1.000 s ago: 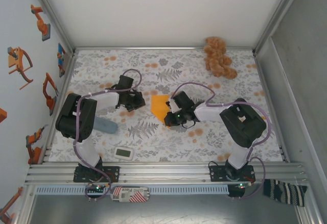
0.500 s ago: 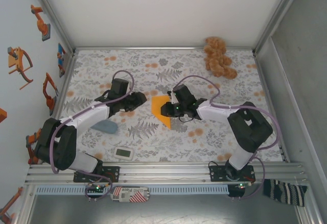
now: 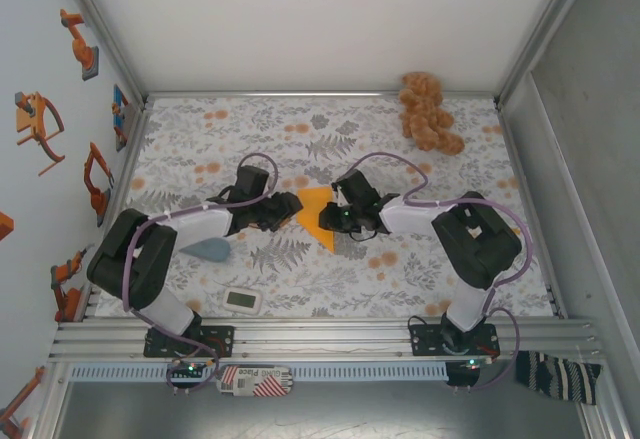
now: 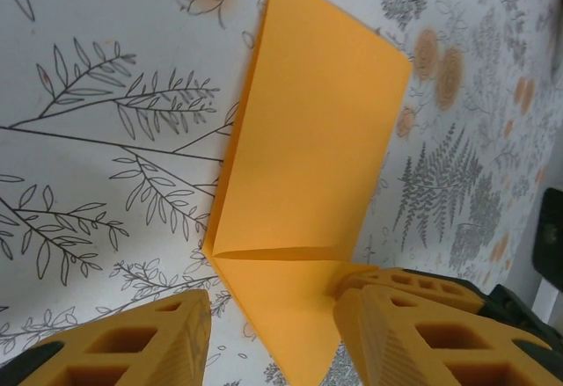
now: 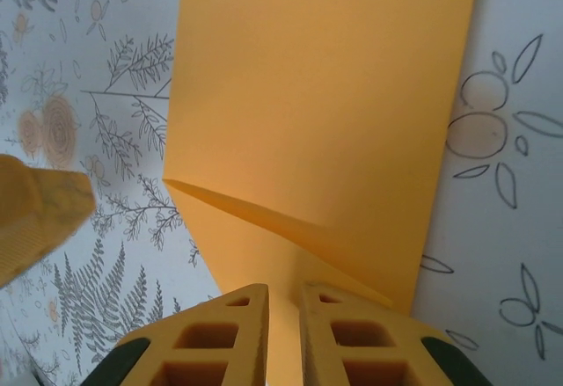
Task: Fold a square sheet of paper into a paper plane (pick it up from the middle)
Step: Third fold the triangle at the center of the table, then fourth fold the wing at the center of the table.
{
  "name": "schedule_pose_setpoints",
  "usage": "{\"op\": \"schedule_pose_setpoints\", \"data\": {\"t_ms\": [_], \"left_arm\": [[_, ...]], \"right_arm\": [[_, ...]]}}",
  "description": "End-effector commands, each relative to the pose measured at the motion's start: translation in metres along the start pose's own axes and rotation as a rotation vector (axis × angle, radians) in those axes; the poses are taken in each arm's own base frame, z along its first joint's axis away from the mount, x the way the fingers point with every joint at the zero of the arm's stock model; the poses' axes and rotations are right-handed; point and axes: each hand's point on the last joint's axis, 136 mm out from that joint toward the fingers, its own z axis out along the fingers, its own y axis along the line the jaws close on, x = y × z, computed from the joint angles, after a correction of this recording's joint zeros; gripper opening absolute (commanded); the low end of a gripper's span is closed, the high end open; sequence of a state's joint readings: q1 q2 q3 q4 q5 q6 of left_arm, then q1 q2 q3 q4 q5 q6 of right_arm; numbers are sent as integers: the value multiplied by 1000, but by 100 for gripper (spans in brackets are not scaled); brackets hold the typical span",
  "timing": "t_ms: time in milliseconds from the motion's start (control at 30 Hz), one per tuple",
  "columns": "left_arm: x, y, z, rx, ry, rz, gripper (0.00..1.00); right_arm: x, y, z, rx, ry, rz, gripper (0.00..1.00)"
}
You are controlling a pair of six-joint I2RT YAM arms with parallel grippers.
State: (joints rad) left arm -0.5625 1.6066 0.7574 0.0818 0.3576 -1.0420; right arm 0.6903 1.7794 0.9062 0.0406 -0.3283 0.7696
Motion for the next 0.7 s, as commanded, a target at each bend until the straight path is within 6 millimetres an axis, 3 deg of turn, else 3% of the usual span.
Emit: {"op": "schedule_pose_setpoints", "data": {"t_ms": [0, 667], "left_arm": [[-2, -11, 5, 31, 10, -31, 49], [3, -5, 29, 17, 75, -78, 45]], "right_arm": [[1, -11, 5, -17, -5, 56, 17], [6, -25, 10, -33, 17, 102, 16]]}}
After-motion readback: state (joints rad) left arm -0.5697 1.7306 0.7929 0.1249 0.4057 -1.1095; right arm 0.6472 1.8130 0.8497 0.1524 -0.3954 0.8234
